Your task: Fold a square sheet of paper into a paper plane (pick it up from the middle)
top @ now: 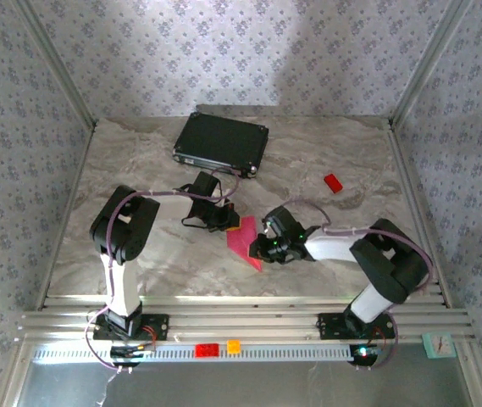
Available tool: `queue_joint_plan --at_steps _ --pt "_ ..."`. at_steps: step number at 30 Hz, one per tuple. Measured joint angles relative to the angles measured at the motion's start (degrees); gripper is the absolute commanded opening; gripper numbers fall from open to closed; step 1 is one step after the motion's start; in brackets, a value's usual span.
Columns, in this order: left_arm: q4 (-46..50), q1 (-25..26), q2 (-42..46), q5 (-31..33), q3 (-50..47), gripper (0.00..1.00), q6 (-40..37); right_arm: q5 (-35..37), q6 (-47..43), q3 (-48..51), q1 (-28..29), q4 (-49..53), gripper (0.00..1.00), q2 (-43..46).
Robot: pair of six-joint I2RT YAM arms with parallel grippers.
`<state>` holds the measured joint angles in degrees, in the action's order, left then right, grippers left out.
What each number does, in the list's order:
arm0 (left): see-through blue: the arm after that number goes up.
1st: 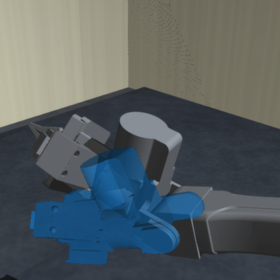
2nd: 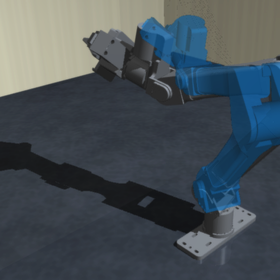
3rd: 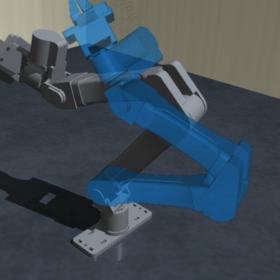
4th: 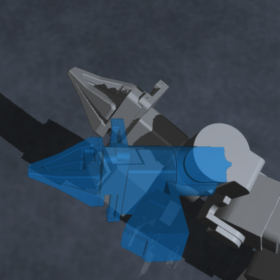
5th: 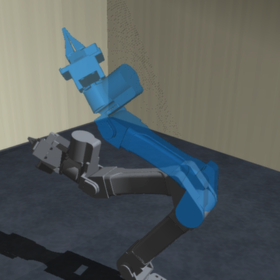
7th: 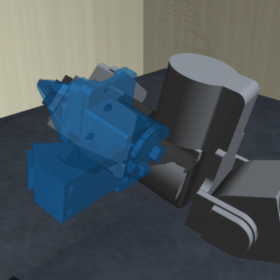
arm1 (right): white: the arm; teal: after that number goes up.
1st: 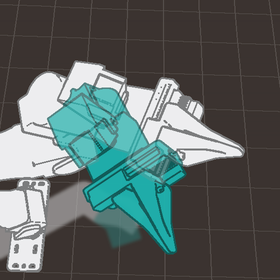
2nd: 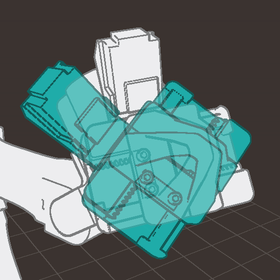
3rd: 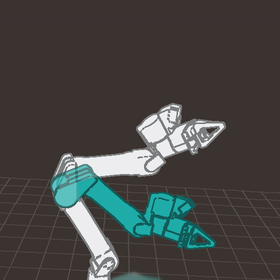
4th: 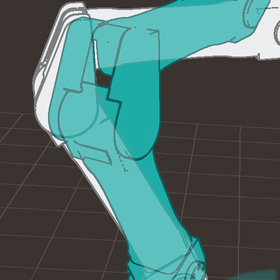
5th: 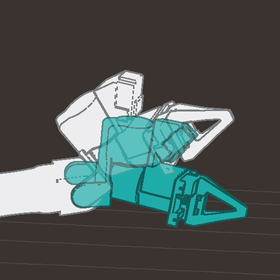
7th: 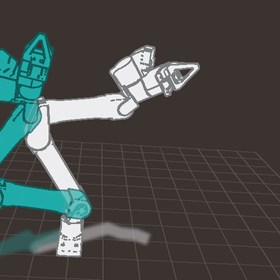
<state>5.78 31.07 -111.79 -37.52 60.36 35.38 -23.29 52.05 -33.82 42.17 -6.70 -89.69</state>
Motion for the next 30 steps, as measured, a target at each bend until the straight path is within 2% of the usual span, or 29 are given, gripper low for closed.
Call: queue_joint_plan --at_steps 4,9,16,19,24,30 --pt "0.00 0.00 0.00 -0.02 0.00 0.00 0.00 0.33 0.02 3.23 -0.02 1.46 0.13 4.24" --pt "-0.02 -0.07 -0.02 -0.13 0.00 0.00 0.00 0.59 -0.72 1.31 -0.02 3.76 0.07 5.95" --pt "-0.04 -0.11 -0.09 -0.22 0.00 0.00 0.00 -0.31 -2.16 -10.80 -0.85 2.40 0.11 -3.76" --pt "-0.04 -0.11 -0.09 -0.24 0.00 0.00 0.00 -0.70 -2.16 -12.04 -1.31 1.14 0.11 -7.63" --pt "-0.09 -0.33 -0.15 -0.63 -0.04 0.00 0.00 -0.68 -2.36 -6.80 -0.98 -2.32 0.10 -7.54" --pt "-0.59 -0.70 -0.42 -1.73 -0.22 0.00 0.04 -0.98 -2.01 5.95 1.64 -9.79 0.09 1.14"
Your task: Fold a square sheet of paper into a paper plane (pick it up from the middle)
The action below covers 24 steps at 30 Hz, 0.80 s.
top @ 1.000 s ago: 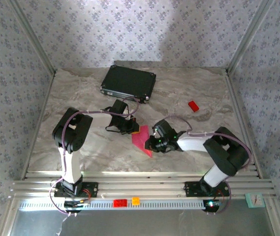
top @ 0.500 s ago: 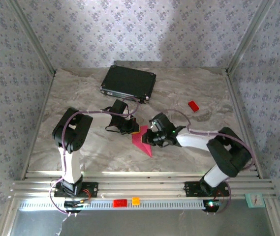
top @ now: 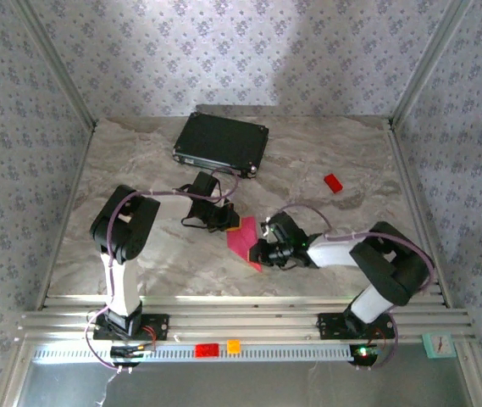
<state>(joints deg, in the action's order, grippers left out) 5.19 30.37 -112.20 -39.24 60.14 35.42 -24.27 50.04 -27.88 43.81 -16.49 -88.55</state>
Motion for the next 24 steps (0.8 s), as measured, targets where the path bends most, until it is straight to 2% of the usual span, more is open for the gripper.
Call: queue_joint_plan --at_steps 4,9,14,20,24 --pt "-0.09 -0.11 -0.04 -0.26 -0.02 0.00 0.02 -0.57 0.57 5.77 0.90 -1.79 0.09 5.22" --pt "-0.46 -0.31 -0.11 -0.63 -0.17 0.00 0.17 -0.48 0.52 7.30 1.73 5.38 0.10 10.80" --pt "-0.81 -0.39 -0.11 -0.85 -0.31 0.00 0.61 1.75 2.62 7.02 1.25 13.66 0.31 16.92" --pt "-0.90 -0.44 -0.15 -1.07 -0.35 0.00 0.87 3.89 7.76 6.14 -0.44 18.12 0.43 19.78" --pt "-0.92 -0.76 -0.46 -2.10 -0.28 0.00 0.94 3.80 11.08 4.57 -0.61 18.73 0.44 20.44"
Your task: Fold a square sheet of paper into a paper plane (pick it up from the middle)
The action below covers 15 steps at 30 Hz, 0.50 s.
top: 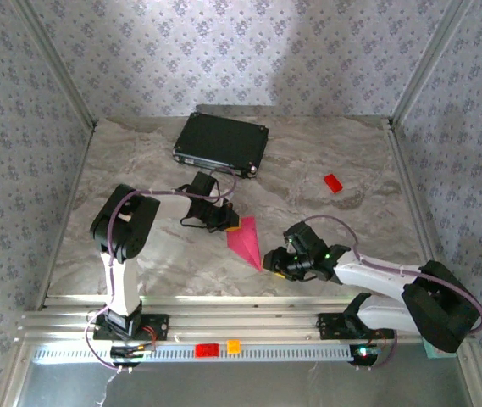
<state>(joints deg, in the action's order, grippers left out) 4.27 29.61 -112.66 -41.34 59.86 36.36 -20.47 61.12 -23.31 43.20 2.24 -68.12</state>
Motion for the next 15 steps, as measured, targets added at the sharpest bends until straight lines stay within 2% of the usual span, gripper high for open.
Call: queue_joint_plan --at_steps 5,15 --pt "-0.04 -0.02 -0.02 -0.07 0.00 0.00 0.35 -2.71 3.02 -0.83 -0.11 -1.38 0.43 -1.55" --pt "-0.22 -0.04 -0.04 -0.15 -0.02 0.00 1.20 -5.79 5.33 -3.72 0.50 -2.47 0.41 -10.49"
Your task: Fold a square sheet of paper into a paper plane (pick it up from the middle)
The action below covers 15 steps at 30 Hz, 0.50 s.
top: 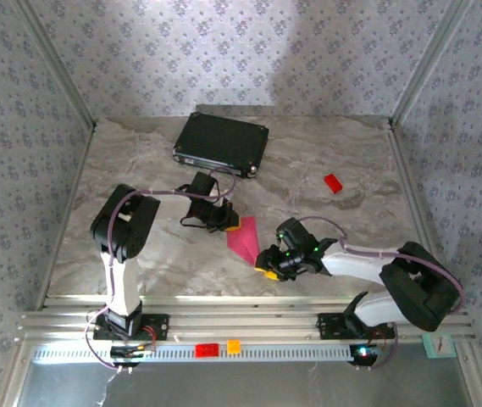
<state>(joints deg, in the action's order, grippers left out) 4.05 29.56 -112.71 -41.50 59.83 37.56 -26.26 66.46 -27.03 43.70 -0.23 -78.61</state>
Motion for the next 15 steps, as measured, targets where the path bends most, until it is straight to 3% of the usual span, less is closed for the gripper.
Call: queue_joint_plan --at_steps 15 --pt "-0.39 -0.04 -0.09 -0.55 0.00 0.00 1.88 -0.31 2.71 -1.25 -0.07 -0.15 0.35 -1.79"
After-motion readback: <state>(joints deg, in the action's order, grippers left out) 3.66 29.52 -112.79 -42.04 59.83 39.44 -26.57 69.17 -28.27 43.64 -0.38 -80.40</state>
